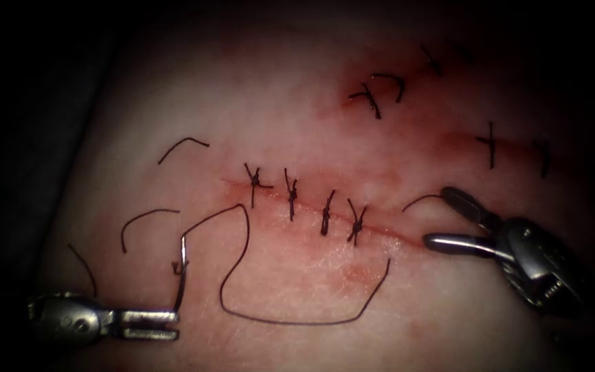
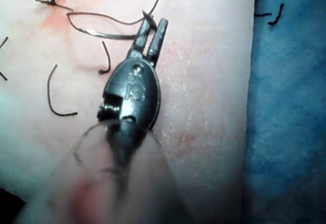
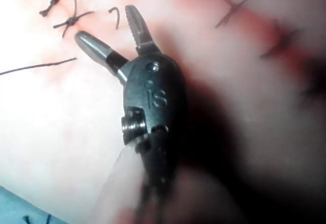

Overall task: Wound Closure
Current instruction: Adjust the suture tail with the right hand and set the needle down with the left.

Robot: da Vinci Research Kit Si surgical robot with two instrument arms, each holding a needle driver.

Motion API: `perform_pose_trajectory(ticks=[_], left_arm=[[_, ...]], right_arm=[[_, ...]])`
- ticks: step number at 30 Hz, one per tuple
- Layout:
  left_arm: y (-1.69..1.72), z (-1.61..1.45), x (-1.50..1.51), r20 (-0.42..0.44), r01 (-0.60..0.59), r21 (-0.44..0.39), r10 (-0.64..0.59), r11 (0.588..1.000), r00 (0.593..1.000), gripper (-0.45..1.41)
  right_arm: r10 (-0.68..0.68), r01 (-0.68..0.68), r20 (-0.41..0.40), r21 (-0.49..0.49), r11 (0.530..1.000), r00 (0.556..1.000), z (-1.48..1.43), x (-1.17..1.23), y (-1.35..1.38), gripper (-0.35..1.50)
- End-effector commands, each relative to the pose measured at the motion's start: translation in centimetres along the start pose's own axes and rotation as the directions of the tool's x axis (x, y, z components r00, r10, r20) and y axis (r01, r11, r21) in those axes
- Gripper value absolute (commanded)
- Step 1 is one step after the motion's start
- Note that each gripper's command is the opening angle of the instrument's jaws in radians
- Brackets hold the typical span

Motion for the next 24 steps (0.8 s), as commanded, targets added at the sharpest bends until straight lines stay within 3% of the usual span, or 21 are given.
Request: perform_pose_trajectory(ticks=[1,6,8,16,24], left_arm=[[0.03,0.07,-0.07,-0.002,0.006,-0.002,-0.006,1.0,1.0,-0.45],[0.03,0.07,-0.08,-0.002,0.006,-0.002,-0.006,1.0,1.0,-0.45],[0.04,0.06,-0.08,-0.002,0.011,-0.002,-0.011,1.0,1.0,-0.45],[0.05,0.06,-0.08,-0.002,0.015,-0.001,-0.015,1.0,1.0,-0.45],[0.13,0.07,-0.11,0.004,0.006,-0.027,-0.006,1.0,1.0,-0.45]], right_arm=[[0.006,-0.006,-0.004,-0.003,1.0,1.0,0.13,-0.03,-0.01,0.91],[0.017,-0.017,-0.01,-0.012,1.0,1.0,0.21,0.07,-0.02,0.84],[0.004,-0.004,-0.008,-0.015,1.0,1.0,0.22,0.11,-0.03,-0.35],[-0.006,0.007,0.008,-0.06,0.998,1.0,0.27,0.12,0.06,-0.35],[-0.011,0.013,0.045,-0.062,0.998,0.999,0.53,0.26,0.18,-0.35]])
